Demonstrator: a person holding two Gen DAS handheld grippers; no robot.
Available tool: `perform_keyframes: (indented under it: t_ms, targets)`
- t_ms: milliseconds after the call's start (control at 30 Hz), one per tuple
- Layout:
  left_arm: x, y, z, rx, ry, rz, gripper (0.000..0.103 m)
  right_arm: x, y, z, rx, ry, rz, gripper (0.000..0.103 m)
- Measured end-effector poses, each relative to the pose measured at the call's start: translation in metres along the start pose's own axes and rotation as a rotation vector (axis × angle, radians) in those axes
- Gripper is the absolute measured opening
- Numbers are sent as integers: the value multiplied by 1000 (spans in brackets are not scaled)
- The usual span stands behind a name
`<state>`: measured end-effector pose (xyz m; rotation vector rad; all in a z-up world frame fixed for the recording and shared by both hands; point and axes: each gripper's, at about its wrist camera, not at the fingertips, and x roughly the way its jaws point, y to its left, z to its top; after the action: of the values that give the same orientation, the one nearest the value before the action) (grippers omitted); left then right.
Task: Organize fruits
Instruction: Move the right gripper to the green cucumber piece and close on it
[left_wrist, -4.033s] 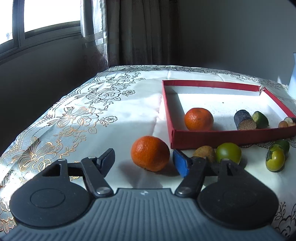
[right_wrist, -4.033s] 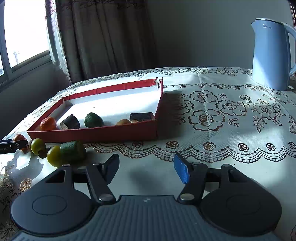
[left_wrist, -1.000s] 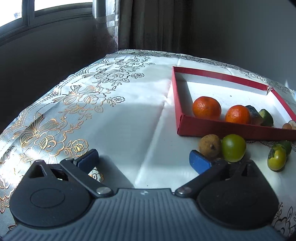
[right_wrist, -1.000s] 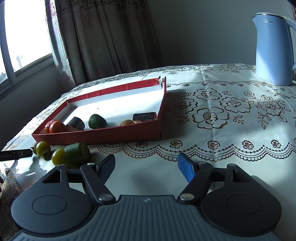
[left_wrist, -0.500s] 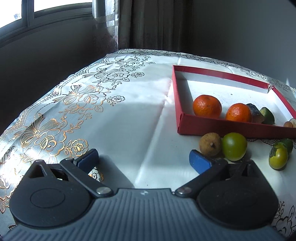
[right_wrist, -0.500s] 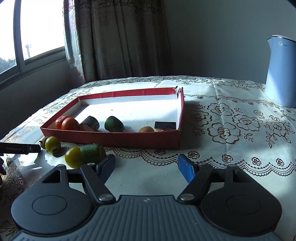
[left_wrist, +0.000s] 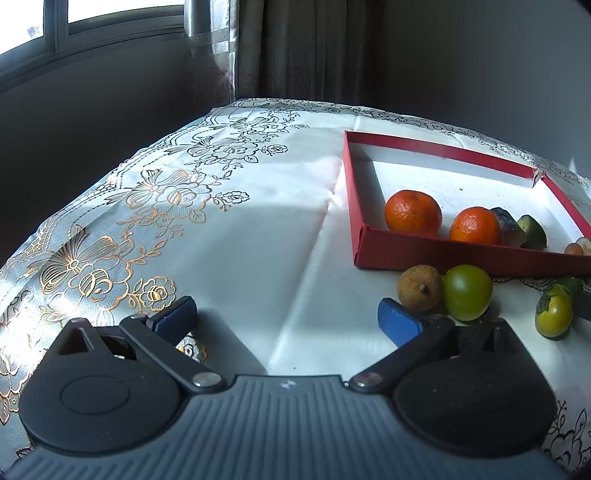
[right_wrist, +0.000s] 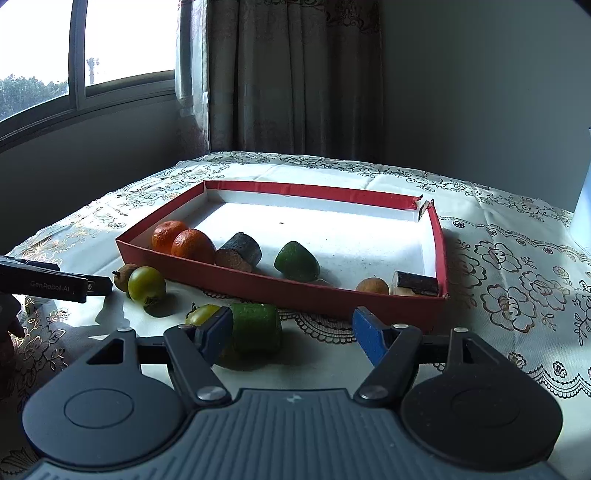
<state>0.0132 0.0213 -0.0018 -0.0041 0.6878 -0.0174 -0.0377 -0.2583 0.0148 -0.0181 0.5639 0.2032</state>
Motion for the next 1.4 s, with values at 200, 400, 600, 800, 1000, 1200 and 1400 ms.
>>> perform_keyframes:
  t_ms: [200,400,600,800,1000,1200,1400]
  targets:
    - [0,0,0,-2,-1,-1,103,7,8,1,-30,-26,-24,72]
    - [-1,0,0,-6,-4,-6,103,9,-2,1,42,-25,-25,72]
    - [-1,1,0,-9,-5,-8,103,2,-11,-4,77,-20,-72,72]
    - [0,0,0,-10,-6,-8,103,9,-1,-4,35,2,-34,72]
    - [0,0,0,-9,-6,-8,103,16,3,-3,24,32,28,54]
    - [0,0,0,-10,-6,-8,103,18,7,-5,12,47,46,38]
    - [-1,0,0,-10,-6,-8,103,15,8,-4,12,34,40,29]
